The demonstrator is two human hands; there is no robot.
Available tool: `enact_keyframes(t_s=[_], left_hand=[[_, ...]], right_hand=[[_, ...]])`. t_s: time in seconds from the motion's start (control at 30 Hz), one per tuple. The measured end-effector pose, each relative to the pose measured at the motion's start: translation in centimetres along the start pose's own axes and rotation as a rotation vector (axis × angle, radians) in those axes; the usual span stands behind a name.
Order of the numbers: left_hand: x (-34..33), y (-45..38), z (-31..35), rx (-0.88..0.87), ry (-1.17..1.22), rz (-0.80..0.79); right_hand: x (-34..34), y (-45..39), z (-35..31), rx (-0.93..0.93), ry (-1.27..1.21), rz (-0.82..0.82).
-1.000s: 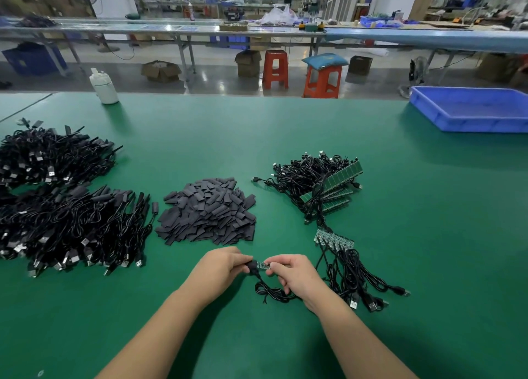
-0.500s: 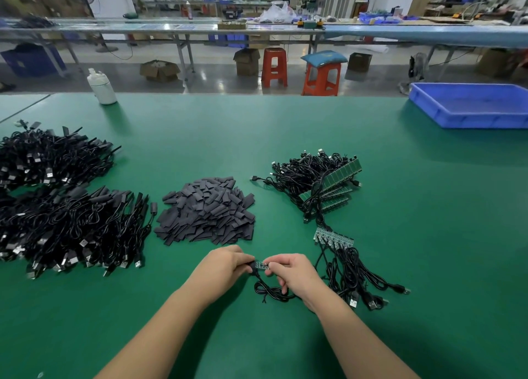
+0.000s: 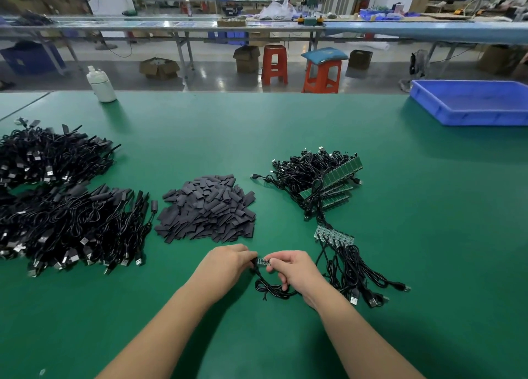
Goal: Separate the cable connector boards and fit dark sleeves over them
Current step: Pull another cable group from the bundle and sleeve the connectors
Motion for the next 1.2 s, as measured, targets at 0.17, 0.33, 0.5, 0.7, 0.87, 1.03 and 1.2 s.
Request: enact_keyframes(t_s=[0.17, 0.33, 0.5, 0.7, 0.87, 1.03, 1.2], left_hand=[[-0.7, -0.3, 0.6, 0.033, 0.095, -0.017], [-1.6, -0.5, 1.1, 0.062, 0.061, -0.056], [-1.5, -0.6, 1.1, 0.081, 0.150, 0.011], [-1.4, -0.1, 0.6, 0.042, 0.243, 0.070], [-1.5, 0.1, 0.4, 0.039, 0.259, 0.102], [-2.3, -0.4, 1.2, 0.019, 0.165, 0.021], [-2.9, -1.3, 1.8, 0.047, -0.073, -0.103]], right_hand=[[-0.1, -0.1, 0.2, 0.029, 0.021, 0.011], [-0.3, -0.4, 0.6, 0.027, 0.074, 0.020], [-0.3, -0.5, 0.6, 0.027, -0.015, -0.030], [-0.5, -0.3, 0.2, 0.015, -0.089, -0.097], [-0.4, -0.1, 0.0, 0.001, -0.086, -0.104], [-0.6, 0.1, 0.2, 0.013, -0.032, -0.112], [-0.7, 0.2, 0.1, 0.024, -0.012, -0.108]])
Point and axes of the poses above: each hand's wrist, its own y-axis away from the middle knuckle, its own x-axis out of the back of the hand, z = x × y, the point moved 6 cm from there along -y, towards the middle knuckle, and after that the axes turned 13 degrees about y, right-handed, at the moved point
